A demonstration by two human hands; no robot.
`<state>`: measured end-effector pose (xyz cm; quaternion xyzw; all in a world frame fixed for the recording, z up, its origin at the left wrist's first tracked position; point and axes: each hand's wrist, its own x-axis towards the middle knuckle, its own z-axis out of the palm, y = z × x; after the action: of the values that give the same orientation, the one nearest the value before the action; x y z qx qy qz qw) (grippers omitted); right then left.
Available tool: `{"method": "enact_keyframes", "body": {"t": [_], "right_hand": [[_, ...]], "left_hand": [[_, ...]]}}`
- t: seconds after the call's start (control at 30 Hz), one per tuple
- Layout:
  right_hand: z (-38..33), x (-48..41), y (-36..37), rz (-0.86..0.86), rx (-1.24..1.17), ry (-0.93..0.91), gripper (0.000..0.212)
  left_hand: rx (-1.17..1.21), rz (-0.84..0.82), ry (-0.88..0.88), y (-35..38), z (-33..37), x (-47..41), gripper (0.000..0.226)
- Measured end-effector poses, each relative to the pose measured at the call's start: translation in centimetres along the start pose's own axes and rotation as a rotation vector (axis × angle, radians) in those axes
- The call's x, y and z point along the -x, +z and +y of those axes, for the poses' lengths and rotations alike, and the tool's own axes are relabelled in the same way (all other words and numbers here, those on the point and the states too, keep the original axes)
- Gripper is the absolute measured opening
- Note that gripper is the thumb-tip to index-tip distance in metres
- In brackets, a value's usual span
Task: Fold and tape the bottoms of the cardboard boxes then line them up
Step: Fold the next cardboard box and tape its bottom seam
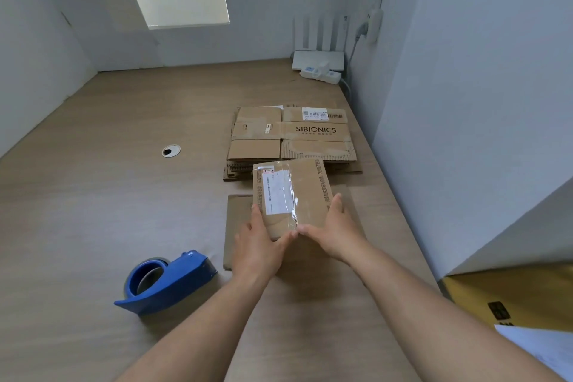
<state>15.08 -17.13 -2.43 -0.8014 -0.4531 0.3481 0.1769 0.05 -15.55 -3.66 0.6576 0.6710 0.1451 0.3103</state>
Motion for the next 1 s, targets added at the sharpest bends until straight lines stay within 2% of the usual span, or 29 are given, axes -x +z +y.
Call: {"method": "enact_keyframes", "body": {"t": [0.1,0.23,0.37,0.5,0.6,0.77,0.9,1.0], "right_hand": [[0.3,-0.1,-0.3,-0.013,-0.006,-0.037,0.122],[0.7,0.1,-0.6,0.04,-0.028,-0.096,0.111],[1.5,0.8,-1.1,0.302,-0.011,-0.204,0.081],[0.8,1.0,-1.0,0.488,-0.053,-0.361,0.057],[-0.6,1.2,-0.5,0.507,-0.087,-0.45,0.05],[-2.5,1.9,0.8,0.52,-0.088,-0.58,0.04],[-3.6,2.8,2.4,0.452,-0.048,-0.649,0.029],[-3.9,3.3,3.2,0.369,-0.096,-0.711,0.026]], "left_hand": [[0.003,-0.016,-0.004,0.0,0.0,-0.2,0.105],[0.04,-0.066,0.088,-1.5,-0.9,0.0,0.102],[-0.023,0.086,0.162,-5.1,-4.9,0.9,0.093],[-0.359,0.125,-0.032,-8.4,-10.7,1.1,0.096],[-0.497,0.038,-0.154,-8.9,-13.3,0.6,0.074],[-0.612,-0.052,-0.207,-8.5,-14.1,-0.2,0.042],[-0.563,-0.069,-0.182,-9.1,-14.3,-0.7,0.039],[-0.436,-0.074,-0.062,-10.2,-13.3,-0.2,0.035]]}}
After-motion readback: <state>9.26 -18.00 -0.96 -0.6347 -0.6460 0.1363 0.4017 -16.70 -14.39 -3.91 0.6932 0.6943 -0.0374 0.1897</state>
